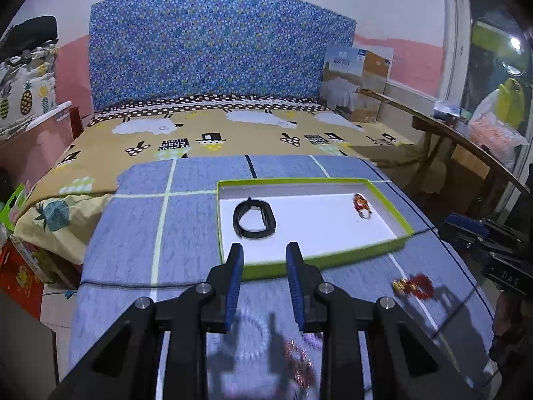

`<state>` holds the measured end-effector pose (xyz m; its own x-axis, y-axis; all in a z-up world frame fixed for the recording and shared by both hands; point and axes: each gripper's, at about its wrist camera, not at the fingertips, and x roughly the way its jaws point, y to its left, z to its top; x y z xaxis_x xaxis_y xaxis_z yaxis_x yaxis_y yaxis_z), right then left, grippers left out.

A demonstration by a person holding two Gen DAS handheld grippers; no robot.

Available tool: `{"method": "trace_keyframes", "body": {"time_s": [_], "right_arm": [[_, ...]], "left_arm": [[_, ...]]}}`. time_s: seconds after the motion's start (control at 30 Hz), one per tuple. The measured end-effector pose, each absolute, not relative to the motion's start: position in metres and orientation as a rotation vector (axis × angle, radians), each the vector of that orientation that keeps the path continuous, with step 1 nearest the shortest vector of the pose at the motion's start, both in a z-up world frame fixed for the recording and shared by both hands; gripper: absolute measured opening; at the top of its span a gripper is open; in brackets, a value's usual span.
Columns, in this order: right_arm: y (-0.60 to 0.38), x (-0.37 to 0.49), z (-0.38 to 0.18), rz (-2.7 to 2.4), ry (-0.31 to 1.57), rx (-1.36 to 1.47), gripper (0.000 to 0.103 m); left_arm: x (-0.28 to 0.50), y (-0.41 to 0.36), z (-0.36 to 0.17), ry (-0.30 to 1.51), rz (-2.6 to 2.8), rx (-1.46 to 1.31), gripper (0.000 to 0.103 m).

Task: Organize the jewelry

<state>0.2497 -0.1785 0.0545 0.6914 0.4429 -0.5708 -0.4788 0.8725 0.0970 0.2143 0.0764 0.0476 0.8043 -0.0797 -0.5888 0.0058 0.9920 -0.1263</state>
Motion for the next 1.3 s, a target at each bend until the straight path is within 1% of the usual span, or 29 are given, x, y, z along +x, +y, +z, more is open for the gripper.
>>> {"method": "trace_keyframes", "body": {"time_s": [0.33, 0.6, 1.17, 1.2, 1.23, 1.3], "right_arm": [[-0.191, 0.19, 0.047, 0.545, 0.624, -0.027, 0.037], [-0.191, 0.17, 0.035, 0.553, 0.652, -0.014, 0.037], [-0.172, 0.188, 0.006, 0.559, 0.731, -0.044, 0.037], [-0.169, 0.192, 0.003, 0.561, 0.741, -0.049, 0.036], [-0.167, 0.195, 0.0, 0.561, 0.751, -0.053, 0.033], [-0.163, 0.201, -0.006, 0.562, 0.77, -0.061, 0.029]], "left_arm": [[0.145, 0.074, 0.036, 0.634, -0.046, -0.144, 0.028], [0.117, 0.076, 0.022, 0.658, -0.024, -0.114, 0.028], [0.133, 0.074, -0.023, 0.791, -0.001, -0.092, 0.028], [0.134, 0.074, -0.024, 0.793, -0.001, -0.093, 0.028], [0.135, 0.073, -0.025, 0.793, -0.002, -0.093, 0.028], [0.136, 0.073, -0.025, 0.796, -0.003, -0.09, 0.028]]}}
